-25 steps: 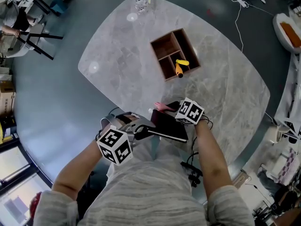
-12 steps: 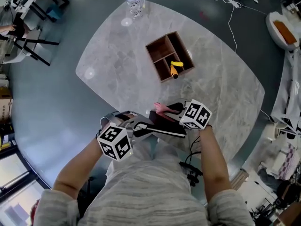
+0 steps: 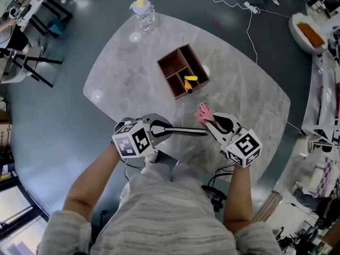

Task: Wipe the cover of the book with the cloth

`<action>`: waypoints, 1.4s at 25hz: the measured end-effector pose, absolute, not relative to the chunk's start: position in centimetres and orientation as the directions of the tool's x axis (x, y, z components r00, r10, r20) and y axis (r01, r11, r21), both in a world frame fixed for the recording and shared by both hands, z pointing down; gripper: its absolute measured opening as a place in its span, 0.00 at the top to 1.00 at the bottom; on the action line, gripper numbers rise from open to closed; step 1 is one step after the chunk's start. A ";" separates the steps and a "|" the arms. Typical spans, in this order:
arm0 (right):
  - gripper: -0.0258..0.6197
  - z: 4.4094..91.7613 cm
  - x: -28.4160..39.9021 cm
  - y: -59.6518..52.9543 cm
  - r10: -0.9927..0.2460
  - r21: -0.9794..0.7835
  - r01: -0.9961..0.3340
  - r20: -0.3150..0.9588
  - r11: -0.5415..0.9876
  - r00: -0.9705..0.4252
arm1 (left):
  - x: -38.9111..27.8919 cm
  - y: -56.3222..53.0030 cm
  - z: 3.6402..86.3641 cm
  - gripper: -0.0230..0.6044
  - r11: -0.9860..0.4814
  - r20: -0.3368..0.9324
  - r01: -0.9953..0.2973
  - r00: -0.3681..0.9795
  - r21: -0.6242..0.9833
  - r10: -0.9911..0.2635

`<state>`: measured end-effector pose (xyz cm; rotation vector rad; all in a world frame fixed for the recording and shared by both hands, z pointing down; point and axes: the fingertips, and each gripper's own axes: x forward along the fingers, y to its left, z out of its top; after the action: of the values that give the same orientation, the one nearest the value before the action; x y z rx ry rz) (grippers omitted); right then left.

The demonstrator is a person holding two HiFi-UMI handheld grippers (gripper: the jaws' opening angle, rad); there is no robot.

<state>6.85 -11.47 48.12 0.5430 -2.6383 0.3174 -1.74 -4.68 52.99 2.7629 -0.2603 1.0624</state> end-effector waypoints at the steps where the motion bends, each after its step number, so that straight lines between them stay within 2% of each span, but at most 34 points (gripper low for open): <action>1: 0.87 47.7 7.4 -11.7 -0.359 -0.125 -0.451 0.437 0.884 -0.825 | -1.8 -5.3 53.1 0.84 -0.964 0.671 -0.235 0.736 0.125 -0.092; 5: 0.87 46.3 9.2 -12.5 -0.468 -0.107 -0.543 0.388 0.833 -0.794 | -2.0 -8.0 53.2 0.84 -0.927 0.651 -0.291 0.756 0.235 -0.072; 11: 0.87 45.4 8.9 -12.4 -0.523 -0.093 -0.587 0.357 0.804 -0.774 | -3.5 -10.9 54.8 0.82 -0.846 0.657 -0.433 0.741 0.311 -0.137; 17: 0.87 46.6 7.0 -11.1 -0.493 -0.114 -0.568 0.379 0.815 -0.783 | -5.4 -11.4 56.9 0.82 -0.683 0.633 -0.540 0.760 0.492 -0.145; 23: 0.87 48.0 5.6 -9.8 -0.468 -0.125 -0.557 0.412 0.821 -0.782 | -7.2 -9.5 59.1 0.81 -0.570 0.629 -0.611 0.751 0.549 -0.200; 35: 0.87 48.1 3.9 -7.9 -0.442 -0.130 -0.536 0.424 0.834 -0.790 | -7.3 -5.5 64.3 0.79 -0.316 0.566 -0.612 0.791 0.725 -0.233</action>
<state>3.90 -7.86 48.07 0.7319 -2.6335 0.3449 -7.31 -5.54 64.32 1.8951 -0.6401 0.4366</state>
